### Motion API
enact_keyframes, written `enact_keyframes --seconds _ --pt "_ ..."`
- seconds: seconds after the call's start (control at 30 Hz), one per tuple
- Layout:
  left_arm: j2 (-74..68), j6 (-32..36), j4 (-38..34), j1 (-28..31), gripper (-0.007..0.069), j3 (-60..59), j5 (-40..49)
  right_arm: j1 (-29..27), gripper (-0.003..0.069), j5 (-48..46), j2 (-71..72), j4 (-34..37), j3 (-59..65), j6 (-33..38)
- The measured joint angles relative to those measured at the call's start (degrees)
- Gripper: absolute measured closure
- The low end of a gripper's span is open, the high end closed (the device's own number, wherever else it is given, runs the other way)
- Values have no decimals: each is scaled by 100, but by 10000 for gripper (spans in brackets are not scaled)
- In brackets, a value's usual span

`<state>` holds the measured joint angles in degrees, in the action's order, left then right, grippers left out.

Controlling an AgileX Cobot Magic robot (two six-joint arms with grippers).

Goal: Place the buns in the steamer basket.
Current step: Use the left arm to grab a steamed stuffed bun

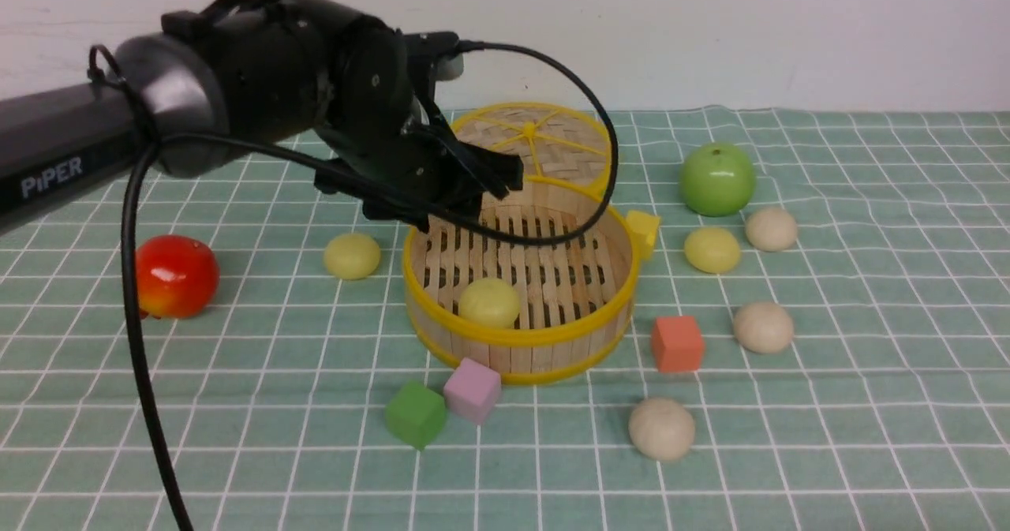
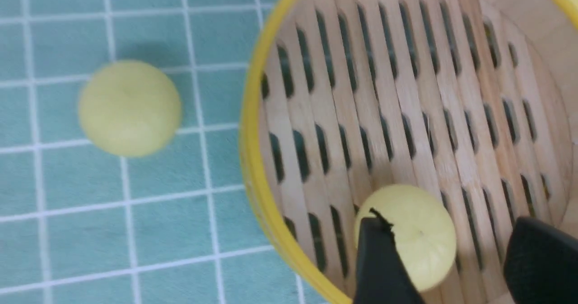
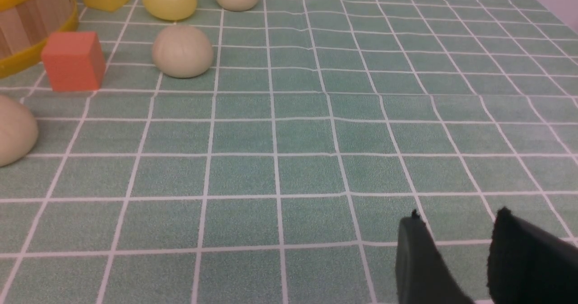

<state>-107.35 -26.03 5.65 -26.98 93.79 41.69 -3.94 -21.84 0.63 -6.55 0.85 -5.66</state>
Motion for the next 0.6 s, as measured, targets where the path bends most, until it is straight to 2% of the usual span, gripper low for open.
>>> enact_keyframes --seconds 0.1,0.3,0.47,0.6 --pt "0 -11 23 170 251 142 108 0 419 0 0 0 0 0" --pt "-5 -10 80 962 251 225 69 0 419 0 0 0 0 0" --pt "-180 -10 103 1534 251 243 -431 0 419 0 0 0 0 0" --pt "-516 79 63 1611 251 243 -833 0 419 0 0 0 0 0"
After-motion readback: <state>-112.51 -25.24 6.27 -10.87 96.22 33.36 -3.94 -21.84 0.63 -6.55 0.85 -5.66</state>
